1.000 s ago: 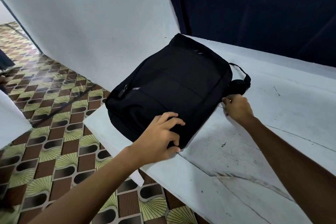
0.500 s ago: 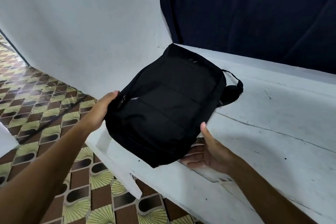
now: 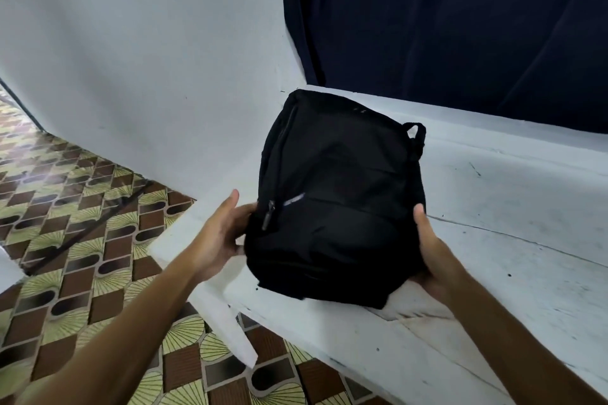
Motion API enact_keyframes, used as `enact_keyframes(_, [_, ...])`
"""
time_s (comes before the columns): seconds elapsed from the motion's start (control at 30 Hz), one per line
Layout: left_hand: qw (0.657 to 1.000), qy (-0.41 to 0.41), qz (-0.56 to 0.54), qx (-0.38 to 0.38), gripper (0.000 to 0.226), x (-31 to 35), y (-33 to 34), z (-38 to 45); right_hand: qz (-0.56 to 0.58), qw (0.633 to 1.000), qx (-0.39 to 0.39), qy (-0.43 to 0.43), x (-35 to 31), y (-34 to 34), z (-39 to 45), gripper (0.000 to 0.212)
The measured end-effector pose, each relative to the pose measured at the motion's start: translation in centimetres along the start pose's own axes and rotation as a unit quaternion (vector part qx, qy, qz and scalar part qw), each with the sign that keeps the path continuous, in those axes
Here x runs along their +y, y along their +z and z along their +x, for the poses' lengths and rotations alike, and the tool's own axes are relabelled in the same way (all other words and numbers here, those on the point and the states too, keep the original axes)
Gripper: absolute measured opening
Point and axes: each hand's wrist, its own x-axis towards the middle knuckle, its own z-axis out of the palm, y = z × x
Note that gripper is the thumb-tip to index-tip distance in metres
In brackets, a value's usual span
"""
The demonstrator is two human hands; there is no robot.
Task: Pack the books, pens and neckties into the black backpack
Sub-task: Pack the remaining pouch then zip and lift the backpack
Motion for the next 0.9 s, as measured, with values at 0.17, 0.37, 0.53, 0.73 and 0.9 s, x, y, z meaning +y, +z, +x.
enact_keyframes(0.17, [0.991, 0.045, 0.072, 0.101, 0.093, -1.6, 1.9, -0.7, -0.041, 0.999, 0.029, -0.001, -0.1, -3.0, -0.1, 0.097])
enact_keyframes(0.37, [0.993, -0.083, 0.057, 0.064, 0.098, -3.1, 3.1, -0.1, -0.026, 1.0, 0.002, 0.014, 0.9, -2.2, -0.4, 0.105])
enact_keyframes(0.53, [0.995, -0.002, -0.037, 0.091, 0.074, -2.0, 4.3, 0.2, 0.011, 0.999, 0.033, -0.041, 0.2, -0.3, -1.0, 0.104])
enact_keyframes(0.73, [0.989, 0.067, -0.07, 0.116, 0.066, 3.0, 6.1, -0.1, 0.035, 0.985, 0.07, -0.156, -3.6, 0.2, -3.5, 0.085])
enact_keyframes(0.9, [0.974, 0.142, -0.144, 0.105, 0.064, 9.0, 7.1, -0.4, 0.051, 0.974, 0.046, -0.215, -9.9, -0.6, -6.3, 0.077])
